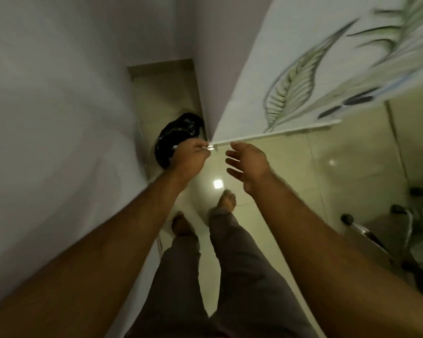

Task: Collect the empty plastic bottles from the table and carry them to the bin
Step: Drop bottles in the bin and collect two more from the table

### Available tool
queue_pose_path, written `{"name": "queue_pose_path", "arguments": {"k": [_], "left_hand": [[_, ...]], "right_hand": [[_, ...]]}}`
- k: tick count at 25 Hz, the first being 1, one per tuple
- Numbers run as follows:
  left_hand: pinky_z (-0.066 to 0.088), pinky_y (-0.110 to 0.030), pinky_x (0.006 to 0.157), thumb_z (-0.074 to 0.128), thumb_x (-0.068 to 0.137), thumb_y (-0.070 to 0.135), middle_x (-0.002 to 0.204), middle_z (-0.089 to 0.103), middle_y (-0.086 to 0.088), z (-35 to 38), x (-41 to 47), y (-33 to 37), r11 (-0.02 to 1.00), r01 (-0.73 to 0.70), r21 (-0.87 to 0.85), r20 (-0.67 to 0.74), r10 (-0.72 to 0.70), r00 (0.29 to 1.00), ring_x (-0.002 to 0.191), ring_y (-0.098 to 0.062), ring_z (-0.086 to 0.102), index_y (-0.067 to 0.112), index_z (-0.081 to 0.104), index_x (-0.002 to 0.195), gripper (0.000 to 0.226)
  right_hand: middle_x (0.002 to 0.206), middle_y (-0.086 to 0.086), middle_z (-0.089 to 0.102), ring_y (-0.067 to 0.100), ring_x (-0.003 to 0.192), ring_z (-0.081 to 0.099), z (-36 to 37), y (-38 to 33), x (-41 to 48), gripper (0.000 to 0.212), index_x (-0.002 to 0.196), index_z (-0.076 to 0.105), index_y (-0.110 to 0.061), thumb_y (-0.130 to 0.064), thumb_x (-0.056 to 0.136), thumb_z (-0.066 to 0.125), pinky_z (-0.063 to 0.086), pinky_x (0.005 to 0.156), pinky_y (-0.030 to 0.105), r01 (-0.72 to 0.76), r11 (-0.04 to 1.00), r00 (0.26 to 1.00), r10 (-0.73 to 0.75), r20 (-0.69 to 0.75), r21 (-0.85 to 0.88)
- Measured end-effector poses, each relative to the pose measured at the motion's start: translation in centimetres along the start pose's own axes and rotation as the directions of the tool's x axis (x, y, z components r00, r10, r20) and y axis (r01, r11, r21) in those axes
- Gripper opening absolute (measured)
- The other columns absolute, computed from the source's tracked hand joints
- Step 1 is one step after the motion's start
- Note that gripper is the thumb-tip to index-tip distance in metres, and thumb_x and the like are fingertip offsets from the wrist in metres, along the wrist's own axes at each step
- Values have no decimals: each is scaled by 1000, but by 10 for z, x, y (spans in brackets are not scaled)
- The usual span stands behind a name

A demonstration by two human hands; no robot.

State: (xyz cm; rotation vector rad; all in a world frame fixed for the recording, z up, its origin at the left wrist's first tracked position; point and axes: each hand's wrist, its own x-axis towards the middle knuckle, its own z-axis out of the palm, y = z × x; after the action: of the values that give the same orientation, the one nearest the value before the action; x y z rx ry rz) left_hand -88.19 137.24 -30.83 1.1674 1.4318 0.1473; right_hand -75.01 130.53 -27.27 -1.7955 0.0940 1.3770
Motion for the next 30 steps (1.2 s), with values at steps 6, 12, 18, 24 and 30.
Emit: {"name": "queue_pose_path", "arguments": {"k": [6,12,18,24,30], "left_hand": [[52,-28,84,66,86,15,102,73,-3,91,-123,176,963,-264,-53,302,267,915,94,-13,66,19,67,112,26],[48,-27,79,64,88,8,88,64,-4,285,-181,318,859,-512,-29,487,459,743,83,-14,60,12,66,110,23],[48,-26,78,64,89,11,97,65,-7,475,-221,436,755,-654,-56,630,535,563,90,-15,60,12,65,116,27],[44,-26,67,64,88,11,91,60,-9,645,-240,513,684,-725,-82,771,504,390,84,-19,55,16,64,109,21],[46,-21,67,62,88,8,86,63,-2,826,-215,589,625,-773,-109,874,431,225,85,-14,59,11,64,112,24]], "right_hand": [[94,4,67,18,83,64,-164,-92,-117,5,94,64,-19,-24,92,64,55,67,31,218,952,963,-175,-205,214],[88,3,68,17,78,66,-390,-152,-158,4,92,63,-19,-20,95,61,55,65,29,475,797,842,-288,-457,373],[85,2,65,16,78,63,-580,-218,-174,7,90,62,-21,-20,96,59,53,72,33,645,639,695,-261,-670,420],[86,4,66,14,73,63,-718,-261,-165,6,91,64,-19,-20,95,60,51,64,28,723,527,601,-161,-783,446],[101,4,70,20,92,68,-846,-300,-105,18,110,68,-16,-24,96,59,56,81,35,731,502,529,10,-848,462]]}}
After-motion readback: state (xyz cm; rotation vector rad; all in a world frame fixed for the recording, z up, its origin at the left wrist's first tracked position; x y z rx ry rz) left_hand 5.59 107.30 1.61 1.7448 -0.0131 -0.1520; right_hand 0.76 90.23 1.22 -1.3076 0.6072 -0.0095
